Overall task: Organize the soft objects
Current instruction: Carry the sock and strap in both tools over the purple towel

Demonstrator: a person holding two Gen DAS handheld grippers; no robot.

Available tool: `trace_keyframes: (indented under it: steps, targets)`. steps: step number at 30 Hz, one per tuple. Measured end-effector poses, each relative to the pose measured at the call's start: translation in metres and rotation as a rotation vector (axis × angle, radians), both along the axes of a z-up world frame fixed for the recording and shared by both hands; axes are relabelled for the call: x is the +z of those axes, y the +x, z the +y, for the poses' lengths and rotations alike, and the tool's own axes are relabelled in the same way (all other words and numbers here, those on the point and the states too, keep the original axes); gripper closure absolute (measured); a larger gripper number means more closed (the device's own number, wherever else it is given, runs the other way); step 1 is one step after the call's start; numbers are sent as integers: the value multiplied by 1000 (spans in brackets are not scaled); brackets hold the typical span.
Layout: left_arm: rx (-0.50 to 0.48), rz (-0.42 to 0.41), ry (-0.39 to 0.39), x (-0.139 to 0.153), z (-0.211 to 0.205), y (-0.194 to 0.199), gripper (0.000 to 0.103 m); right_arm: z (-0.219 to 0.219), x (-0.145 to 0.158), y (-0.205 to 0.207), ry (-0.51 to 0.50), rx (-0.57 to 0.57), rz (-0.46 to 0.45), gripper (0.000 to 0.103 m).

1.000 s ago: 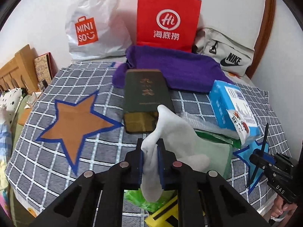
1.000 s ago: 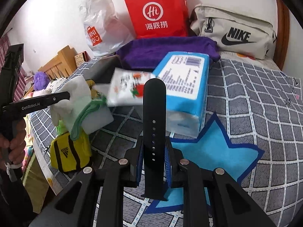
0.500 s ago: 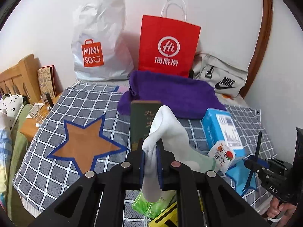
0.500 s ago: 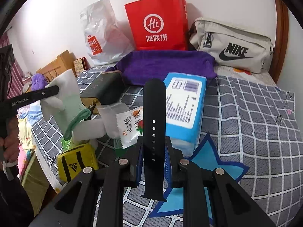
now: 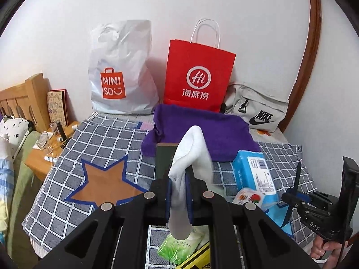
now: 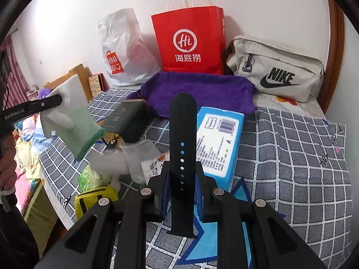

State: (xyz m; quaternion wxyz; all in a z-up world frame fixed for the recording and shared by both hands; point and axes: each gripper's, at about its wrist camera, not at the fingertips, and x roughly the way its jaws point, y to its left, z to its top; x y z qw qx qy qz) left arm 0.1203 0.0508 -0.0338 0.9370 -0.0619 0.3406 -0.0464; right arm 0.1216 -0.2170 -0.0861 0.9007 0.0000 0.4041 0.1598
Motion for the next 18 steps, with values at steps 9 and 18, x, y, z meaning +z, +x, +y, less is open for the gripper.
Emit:
trace_keyframes:
  steps: [9, 18]
  targets:
    - [-1, -6, 13, 10, -4, 12, 92, 2, 15, 18, -16, 4, -18, 83]
    - [11, 3, 19, 12, -3, 32, 92, -2, 22, 44, -21, -2, -23, 83]
